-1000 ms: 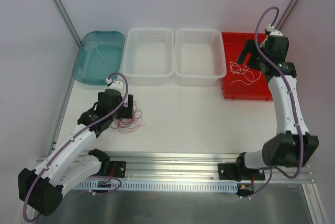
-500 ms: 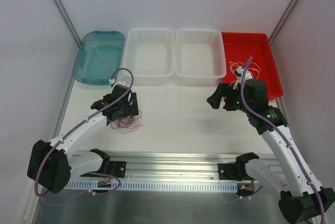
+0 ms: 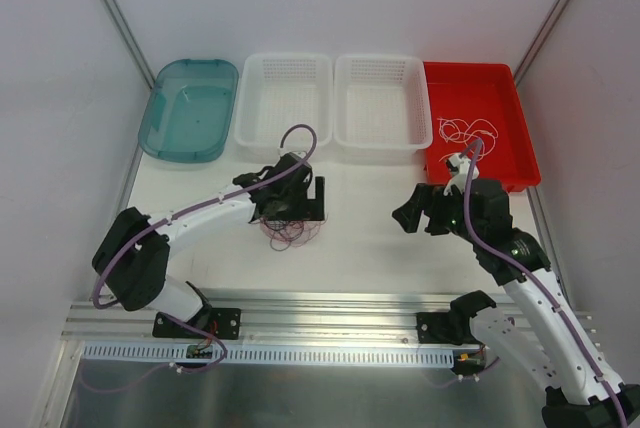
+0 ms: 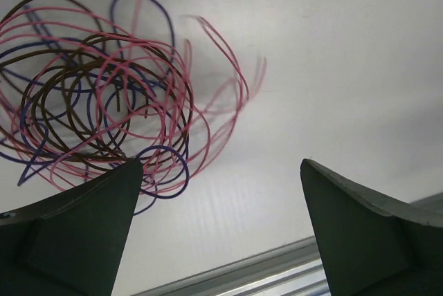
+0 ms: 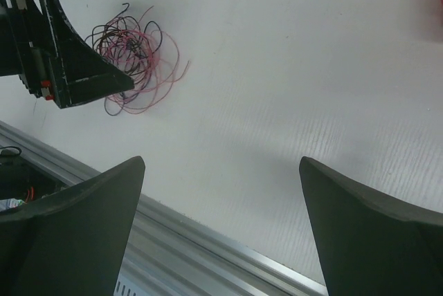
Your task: Untangle the cables
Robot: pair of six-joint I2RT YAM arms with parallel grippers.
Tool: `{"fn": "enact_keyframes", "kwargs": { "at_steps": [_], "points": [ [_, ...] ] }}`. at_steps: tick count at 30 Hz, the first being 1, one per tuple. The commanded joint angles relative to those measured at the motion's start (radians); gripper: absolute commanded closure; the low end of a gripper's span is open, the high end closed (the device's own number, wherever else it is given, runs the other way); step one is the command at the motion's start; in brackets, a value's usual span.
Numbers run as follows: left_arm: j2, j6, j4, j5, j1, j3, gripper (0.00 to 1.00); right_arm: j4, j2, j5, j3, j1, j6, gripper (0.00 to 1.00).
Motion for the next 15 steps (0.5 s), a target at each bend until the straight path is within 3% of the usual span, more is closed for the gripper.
{"fn": "enact_keyframes", "kwargs": {
  "at_steps": [1,5,15],
  "points": [
    [0.014,-0.054,0.066,0.096,-0.066,0.085,0.01,0.017,-0.018,0.013,0.006,0.006,0.018,0.01],
    [-0.021,-0.054,0.064,0.109,-0.09,0.096,0.01,0.017,-0.024,0.017,0.008,0.007,0.013,0.01],
    [-0.288,-0.109,0.027,-0.133,-0.09,-0.099,0.05,0.07,0.054,-0.016,0.008,0.041,0.013,0.01]
  ]
}}
